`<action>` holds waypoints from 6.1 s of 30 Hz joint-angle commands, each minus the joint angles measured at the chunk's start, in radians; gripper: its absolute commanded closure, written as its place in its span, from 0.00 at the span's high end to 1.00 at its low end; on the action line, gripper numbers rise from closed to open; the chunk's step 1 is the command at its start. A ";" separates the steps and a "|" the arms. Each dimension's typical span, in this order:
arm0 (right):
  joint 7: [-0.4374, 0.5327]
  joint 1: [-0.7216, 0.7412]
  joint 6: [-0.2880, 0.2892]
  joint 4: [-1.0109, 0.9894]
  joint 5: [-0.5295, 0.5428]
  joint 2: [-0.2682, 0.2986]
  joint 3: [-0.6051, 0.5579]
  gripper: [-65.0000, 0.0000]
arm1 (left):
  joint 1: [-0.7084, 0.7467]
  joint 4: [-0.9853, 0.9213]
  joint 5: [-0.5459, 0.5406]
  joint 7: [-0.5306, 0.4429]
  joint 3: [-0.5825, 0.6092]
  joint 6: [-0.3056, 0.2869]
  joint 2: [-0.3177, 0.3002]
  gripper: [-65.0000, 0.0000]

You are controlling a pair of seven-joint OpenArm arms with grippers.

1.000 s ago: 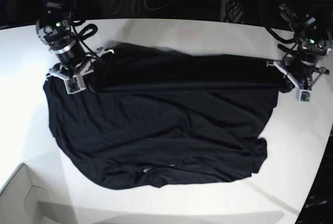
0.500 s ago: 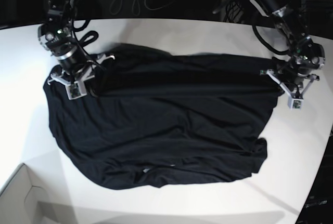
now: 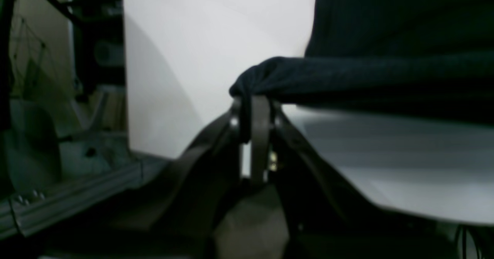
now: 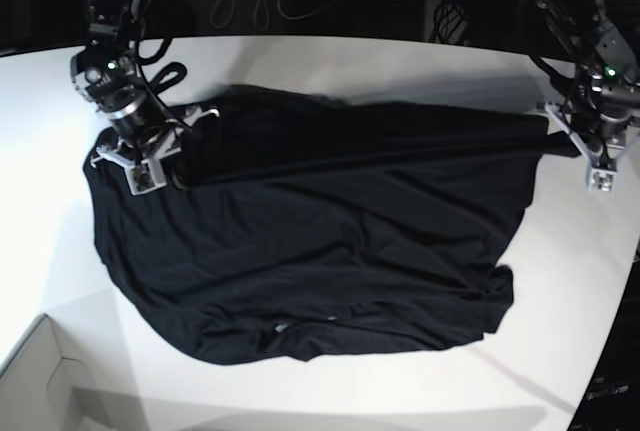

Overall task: Layout the t-shirt on the table in an organized manner, then fold the t-shirt properly
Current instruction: 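Lift the held shirt edge and lay it over the shirt body, then release the shirt and regrasp its edge with both grippers, then drag the grasped shirt edge toward the robot with both grippers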

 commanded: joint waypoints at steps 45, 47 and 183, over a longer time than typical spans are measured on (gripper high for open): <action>0.026 -0.074 -0.007 -0.016 0.012 0.008 0.005 0.00 | -0.190 -0.316 0.015 -0.108 0.052 0.009 0.005 0.70; 0.026 -0.077 -0.007 -0.016 0.012 0.008 0.005 0.00 | -0.173 -0.263 0.015 -0.104 0.032 0.009 0.005 0.71; 0.136 -0.523 -0.008 0.260 0.017 0.002 -0.198 0.00 | 0.031 -0.240 -0.143 -0.220 -0.261 0.009 -0.019 0.00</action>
